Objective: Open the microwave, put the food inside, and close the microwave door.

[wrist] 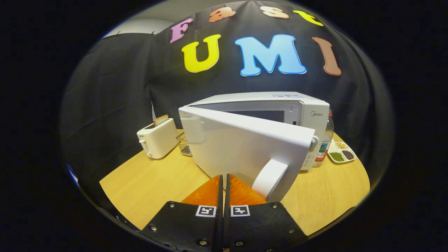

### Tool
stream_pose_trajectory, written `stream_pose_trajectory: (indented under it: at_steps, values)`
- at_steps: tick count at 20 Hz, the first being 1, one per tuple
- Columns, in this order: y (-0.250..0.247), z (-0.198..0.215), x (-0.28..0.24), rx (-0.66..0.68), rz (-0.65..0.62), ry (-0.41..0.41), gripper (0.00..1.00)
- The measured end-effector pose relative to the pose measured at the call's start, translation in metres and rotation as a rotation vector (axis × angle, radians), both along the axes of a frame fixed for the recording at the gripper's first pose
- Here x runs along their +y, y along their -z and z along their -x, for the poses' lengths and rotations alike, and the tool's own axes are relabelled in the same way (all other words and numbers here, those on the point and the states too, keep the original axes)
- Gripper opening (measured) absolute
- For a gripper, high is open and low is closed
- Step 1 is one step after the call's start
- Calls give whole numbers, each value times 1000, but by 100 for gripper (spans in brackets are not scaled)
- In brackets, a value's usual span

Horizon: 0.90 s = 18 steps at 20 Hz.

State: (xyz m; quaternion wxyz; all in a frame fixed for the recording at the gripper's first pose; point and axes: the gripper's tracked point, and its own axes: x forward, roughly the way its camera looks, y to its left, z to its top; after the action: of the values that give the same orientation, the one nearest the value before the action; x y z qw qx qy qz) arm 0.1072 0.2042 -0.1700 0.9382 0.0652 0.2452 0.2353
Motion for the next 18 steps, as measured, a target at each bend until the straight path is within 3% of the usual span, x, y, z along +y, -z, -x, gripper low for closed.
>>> stream_pose_trajectory:
  at_steps: [18]
  values:
    - [12, -117, -39, 29, -32, 150, 1]
